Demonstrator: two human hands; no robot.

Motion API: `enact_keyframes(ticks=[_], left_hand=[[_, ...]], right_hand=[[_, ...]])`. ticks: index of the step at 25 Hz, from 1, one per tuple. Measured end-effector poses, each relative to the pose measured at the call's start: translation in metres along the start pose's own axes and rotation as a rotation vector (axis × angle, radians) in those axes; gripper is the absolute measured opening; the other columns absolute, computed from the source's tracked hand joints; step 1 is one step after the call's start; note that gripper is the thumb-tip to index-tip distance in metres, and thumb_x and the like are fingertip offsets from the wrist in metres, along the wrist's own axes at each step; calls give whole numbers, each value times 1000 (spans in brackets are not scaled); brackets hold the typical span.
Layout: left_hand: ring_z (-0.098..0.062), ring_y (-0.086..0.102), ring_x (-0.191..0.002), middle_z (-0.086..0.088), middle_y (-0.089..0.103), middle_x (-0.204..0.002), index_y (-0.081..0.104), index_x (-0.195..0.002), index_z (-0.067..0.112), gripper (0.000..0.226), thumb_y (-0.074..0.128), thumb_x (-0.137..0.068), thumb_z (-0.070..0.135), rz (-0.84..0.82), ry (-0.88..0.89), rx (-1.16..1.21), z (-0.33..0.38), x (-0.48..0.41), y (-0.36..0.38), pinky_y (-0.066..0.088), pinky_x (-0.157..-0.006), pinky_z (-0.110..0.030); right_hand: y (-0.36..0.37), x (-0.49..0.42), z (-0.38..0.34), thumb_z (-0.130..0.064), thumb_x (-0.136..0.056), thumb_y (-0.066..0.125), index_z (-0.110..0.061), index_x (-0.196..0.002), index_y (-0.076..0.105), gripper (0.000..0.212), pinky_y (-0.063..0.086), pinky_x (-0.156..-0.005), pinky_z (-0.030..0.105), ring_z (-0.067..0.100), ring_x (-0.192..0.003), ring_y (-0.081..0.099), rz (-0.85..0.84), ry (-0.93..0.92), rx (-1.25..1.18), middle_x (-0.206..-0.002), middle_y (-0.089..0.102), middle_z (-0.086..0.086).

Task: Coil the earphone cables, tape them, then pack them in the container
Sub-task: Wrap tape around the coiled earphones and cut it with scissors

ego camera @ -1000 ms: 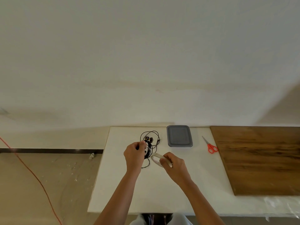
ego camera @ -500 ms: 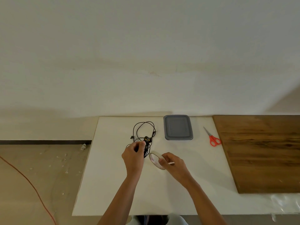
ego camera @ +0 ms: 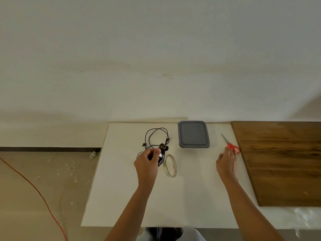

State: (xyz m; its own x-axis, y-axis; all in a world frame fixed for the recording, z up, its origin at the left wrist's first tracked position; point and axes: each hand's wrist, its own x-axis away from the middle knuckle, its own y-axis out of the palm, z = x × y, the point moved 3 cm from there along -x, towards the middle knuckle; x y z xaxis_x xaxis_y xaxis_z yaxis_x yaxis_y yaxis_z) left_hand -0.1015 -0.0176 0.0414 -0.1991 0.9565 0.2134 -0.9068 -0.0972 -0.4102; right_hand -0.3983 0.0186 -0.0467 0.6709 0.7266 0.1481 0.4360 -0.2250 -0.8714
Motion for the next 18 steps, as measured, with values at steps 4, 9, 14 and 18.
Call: enact_keyframes(ticks=[4,9,14,18], left_hand=[[-5,54,-57,12,62,-56,72,-75,20,20,62,-89,30,-3,-10,9,-2,0,-1,37,-56,-17],[-12,57,-62,4,67,-63,72,-76,16,22,62,-89,31,-36,-21,27,-1,0,2,40,-60,-23],[-8,55,-58,8,66,-62,72,-75,19,19,64,-88,30,-54,-22,50,6,3,2,40,-57,-21],[-1,52,-51,12,63,-56,71,-70,23,19,64,-87,29,-65,-33,78,11,7,1,38,-54,-20]], right_hand=[[8,5,-1,-6,-97,48,4,-131,47,36,34,-108,54,41,-138,31,71,1,40,-143,43,25],[3,15,-18,-10,-92,60,3,-112,58,24,53,-85,44,34,-103,54,170,-42,-36,-110,62,22],[0,19,-12,-11,-90,64,4,-117,59,32,52,-84,42,34,-103,55,74,8,-42,-112,61,20],[4,42,-5,-17,-95,52,-8,-103,58,14,51,-73,41,26,-85,57,82,231,-323,-102,56,6]])
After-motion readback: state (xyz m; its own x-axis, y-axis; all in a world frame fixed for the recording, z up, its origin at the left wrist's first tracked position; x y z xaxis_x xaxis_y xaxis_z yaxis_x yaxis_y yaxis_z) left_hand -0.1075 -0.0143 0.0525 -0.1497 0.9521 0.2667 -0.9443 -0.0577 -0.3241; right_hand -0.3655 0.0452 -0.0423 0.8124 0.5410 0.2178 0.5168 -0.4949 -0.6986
